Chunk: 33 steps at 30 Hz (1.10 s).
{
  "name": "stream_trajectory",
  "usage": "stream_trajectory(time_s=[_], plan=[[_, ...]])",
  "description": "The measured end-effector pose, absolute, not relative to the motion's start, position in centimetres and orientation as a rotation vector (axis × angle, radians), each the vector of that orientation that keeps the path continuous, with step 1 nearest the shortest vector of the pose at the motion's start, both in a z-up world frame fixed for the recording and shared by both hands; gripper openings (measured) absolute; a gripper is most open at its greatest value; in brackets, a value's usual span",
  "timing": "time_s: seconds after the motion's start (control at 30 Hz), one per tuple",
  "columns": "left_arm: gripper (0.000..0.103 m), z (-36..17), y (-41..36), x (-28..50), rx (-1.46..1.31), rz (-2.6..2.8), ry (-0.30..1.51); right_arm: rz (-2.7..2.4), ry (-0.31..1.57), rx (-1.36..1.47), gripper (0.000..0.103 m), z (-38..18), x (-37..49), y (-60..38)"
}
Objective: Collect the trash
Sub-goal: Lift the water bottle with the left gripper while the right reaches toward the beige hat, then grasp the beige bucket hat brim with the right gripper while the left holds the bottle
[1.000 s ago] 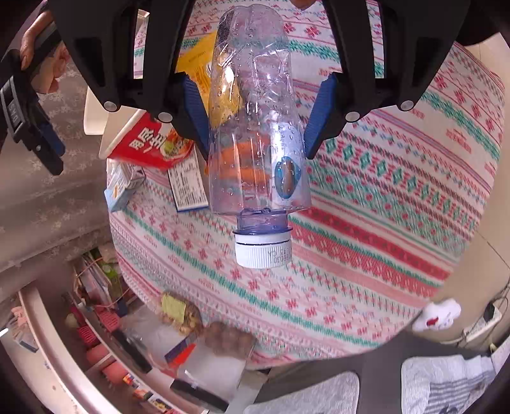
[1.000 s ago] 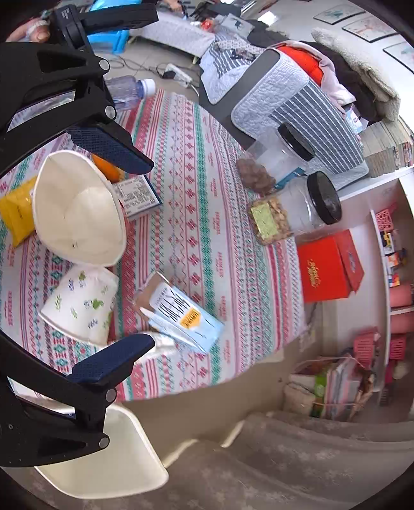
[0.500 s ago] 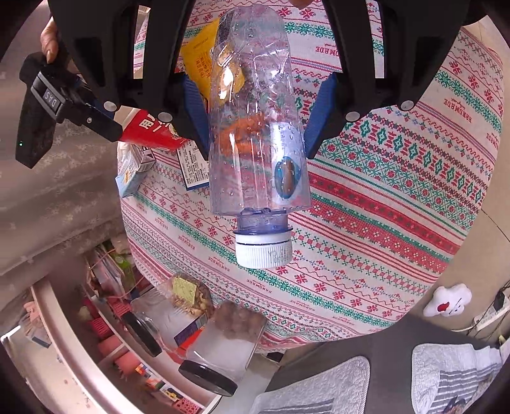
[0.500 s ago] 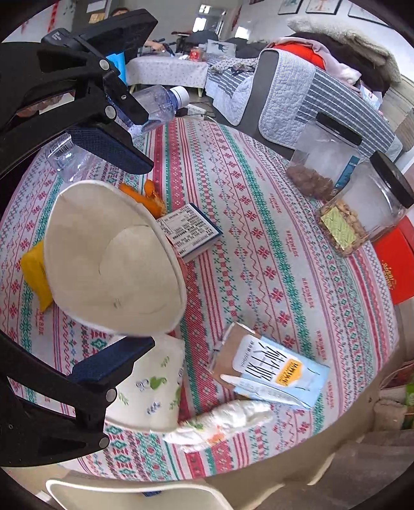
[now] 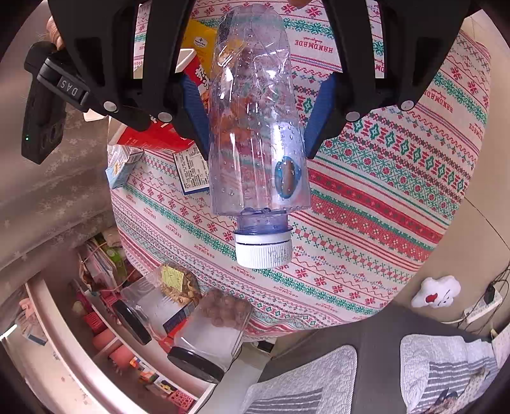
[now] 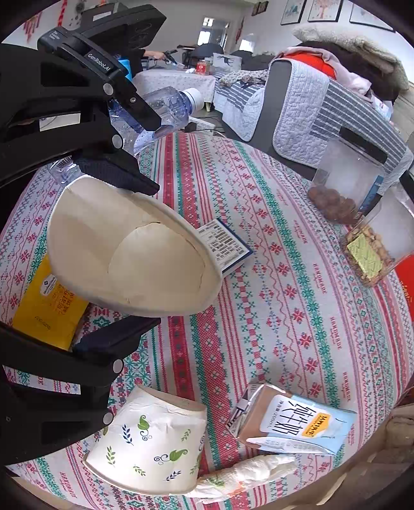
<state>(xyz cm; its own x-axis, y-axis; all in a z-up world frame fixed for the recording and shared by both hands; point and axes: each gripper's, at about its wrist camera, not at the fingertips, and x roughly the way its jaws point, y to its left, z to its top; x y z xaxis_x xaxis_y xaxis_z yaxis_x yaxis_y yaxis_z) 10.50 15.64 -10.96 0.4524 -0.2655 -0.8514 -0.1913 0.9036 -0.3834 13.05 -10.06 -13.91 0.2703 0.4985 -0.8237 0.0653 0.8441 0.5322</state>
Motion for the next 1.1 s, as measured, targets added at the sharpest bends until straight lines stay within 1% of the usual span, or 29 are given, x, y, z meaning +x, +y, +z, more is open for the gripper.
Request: stream_trajectory(time_s=[0.27, 0.83, 0.93, 1.1], plan=[[0.057, -9.9, 15.2, 10.5, -0.447, -0.066, 1.052, 0.306, 1.129, 0.489, 0.067, -10.8, 13.1, -10.9], [0.057, -3.0, 9.3, 8.1, -0.282, -0.128, 0.709, 0.224, 0.679, 0.380, 0.067, -2.5, 9.9, -14.9], [0.057, -2.3, 8.3, 7.8, -0.270, -0.140, 0.684, 0.200, 0.640, 0.350, 0.067, -1.7, 9.3, -15.8], [0.057, -2.0, 7.3, 7.9, -0.265, -0.154, 0.684, 0.178, 0.641, 0.356, 0.065, -1.5, 8.8, -17.5]])
